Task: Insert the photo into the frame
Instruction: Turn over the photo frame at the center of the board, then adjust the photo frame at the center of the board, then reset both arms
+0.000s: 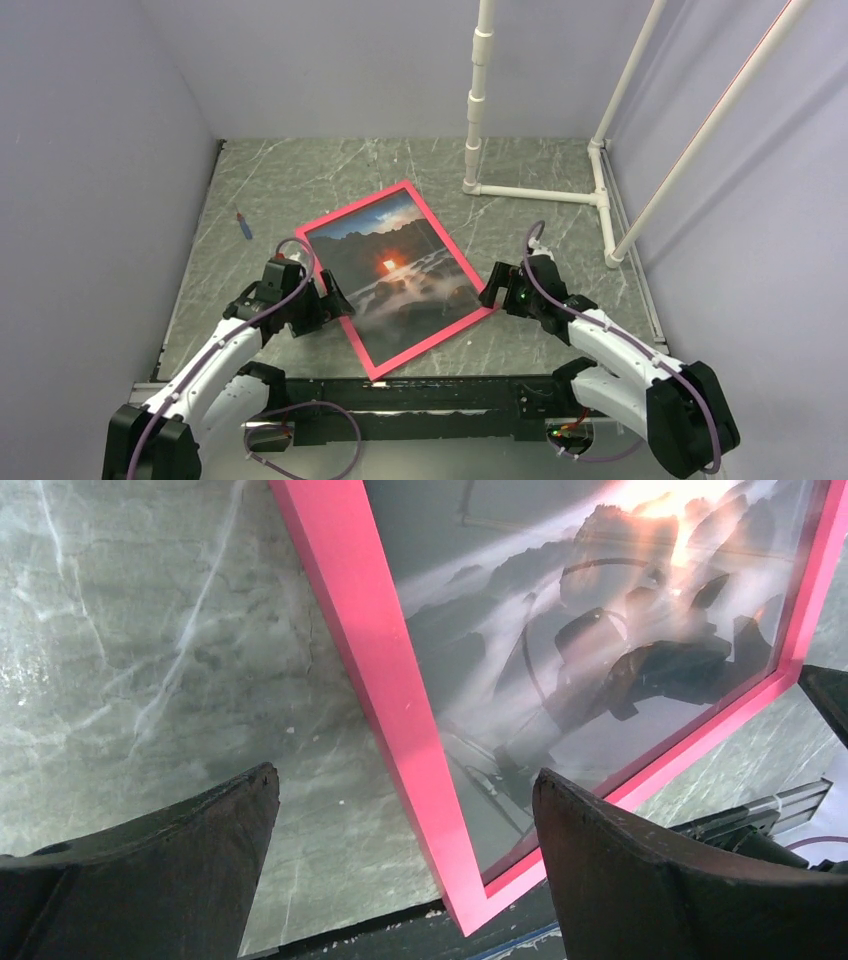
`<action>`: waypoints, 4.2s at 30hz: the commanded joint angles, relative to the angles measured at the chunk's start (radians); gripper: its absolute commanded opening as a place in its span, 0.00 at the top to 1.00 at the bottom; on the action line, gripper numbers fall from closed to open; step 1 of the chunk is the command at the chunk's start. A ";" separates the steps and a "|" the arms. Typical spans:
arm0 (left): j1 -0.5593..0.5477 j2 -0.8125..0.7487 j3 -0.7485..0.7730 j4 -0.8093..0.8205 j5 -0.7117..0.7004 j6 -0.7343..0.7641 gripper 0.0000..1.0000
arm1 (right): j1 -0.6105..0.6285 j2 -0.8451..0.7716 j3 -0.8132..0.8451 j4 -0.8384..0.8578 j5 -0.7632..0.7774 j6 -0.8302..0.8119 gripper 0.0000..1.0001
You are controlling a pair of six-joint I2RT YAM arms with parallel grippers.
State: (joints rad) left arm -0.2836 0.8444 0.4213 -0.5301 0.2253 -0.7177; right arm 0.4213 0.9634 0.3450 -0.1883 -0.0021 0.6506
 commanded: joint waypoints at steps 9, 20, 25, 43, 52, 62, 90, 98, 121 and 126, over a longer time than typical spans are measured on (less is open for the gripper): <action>0.103 0.122 0.018 0.169 0.110 0.041 0.01 | -0.028 0.446 0.381 -0.026 -0.146 -0.219 0.00; 0.172 0.307 0.067 0.267 0.173 0.114 0.00 | -0.032 0.852 0.622 0.027 -0.524 -0.239 0.00; 0.173 0.361 0.083 0.273 0.191 0.147 0.01 | -0.026 0.789 0.522 0.104 -0.543 -0.194 0.00; 0.169 0.393 0.056 0.357 0.325 0.164 0.01 | 0.100 0.543 0.318 0.082 -0.482 -0.114 0.00; 0.113 0.447 0.109 0.373 0.330 0.151 0.01 | 0.101 0.458 0.253 0.054 -0.456 -0.097 0.00; 0.032 0.554 0.203 0.403 0.320 0.112 0.01 | 0.102 0.377 0.208 0.028 -0.436 -0.083 0.00; -0.010 0.393 0.289 0.250 0.085 0.100 0.00 | 0.095 0.218 0.277 -0.127 -0.294 -0.111 0.00; 0.110 0.042 0.233 0.291 0.093 0.088 0.01 | 0.070 0.079 0.303 -0.130 -0.287 -0.114 0.00; 0.156 -0.455 0.077 0.371 -0.215 0.495 0.01 | 0.000 -0.186 0.234 0.060 -0.068 -0.298 0.01; 0.156 -0.536 -0.076 0.505 -0.333 0.513 0.01 | -0.066 -0.216 0.178 0.125 0.043 -0.332 0.01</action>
State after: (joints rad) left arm -0.1322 0.3424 0.4286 -0.1608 0.0238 -0.2516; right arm 0.4034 0.7692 0.5549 -0.1696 -0.0875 0.3737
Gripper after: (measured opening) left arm 0.995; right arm 0.993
